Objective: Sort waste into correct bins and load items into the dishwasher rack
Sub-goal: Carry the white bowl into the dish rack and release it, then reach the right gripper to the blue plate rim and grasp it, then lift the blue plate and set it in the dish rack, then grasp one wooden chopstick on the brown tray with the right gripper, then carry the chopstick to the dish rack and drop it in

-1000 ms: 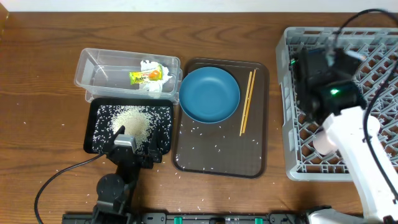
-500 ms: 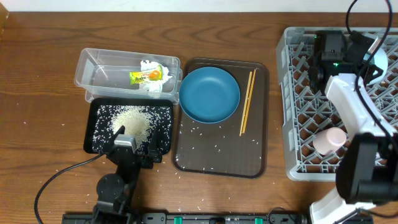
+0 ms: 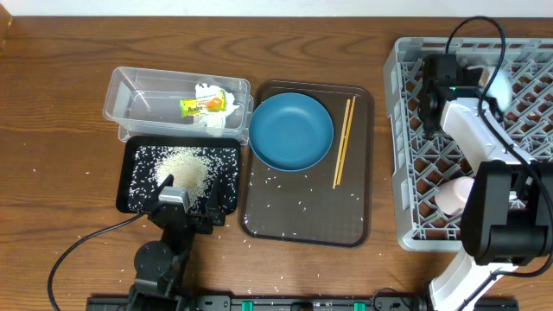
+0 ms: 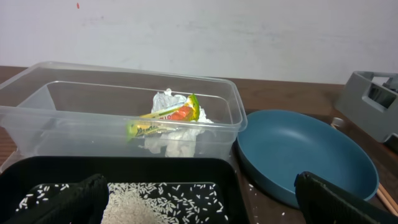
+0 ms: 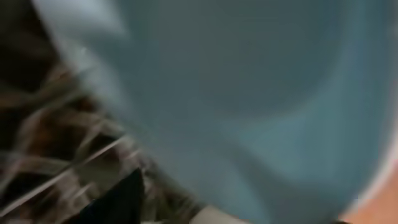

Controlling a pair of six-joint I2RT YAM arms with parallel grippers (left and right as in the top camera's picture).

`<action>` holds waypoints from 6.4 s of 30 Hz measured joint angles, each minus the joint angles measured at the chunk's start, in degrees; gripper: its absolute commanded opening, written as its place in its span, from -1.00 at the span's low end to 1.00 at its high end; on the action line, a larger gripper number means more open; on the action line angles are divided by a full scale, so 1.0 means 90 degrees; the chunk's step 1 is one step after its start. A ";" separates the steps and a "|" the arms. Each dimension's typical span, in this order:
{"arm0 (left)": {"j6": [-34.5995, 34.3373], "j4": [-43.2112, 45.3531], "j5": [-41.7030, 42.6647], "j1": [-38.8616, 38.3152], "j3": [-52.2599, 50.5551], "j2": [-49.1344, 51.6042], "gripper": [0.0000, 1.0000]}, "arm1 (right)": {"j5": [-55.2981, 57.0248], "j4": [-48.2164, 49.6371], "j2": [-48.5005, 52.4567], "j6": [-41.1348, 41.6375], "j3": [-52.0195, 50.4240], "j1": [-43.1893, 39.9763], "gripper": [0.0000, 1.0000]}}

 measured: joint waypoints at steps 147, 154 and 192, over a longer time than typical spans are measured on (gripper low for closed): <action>0.0000 0.0002 0.0000 0.0000 0.0000 0.0000 0.96 | -0.5243 -0.0090 -0.2810 -0.0639 0.0036 0.1086 0.17; 0.0000 0.0002 0.0000 0.0000 0.0000 0.0000 0.96 | -0.6482 -0.1120 -0.2018 0.1695 0.0036 0.2106 -0.03; 0.0000 0.0002 0.0002 0.0000 0.0000 0.0000 0.96 | -0.5168 -0.0432 -0.1668 0.1557 -0.0012 0.1926 -0.98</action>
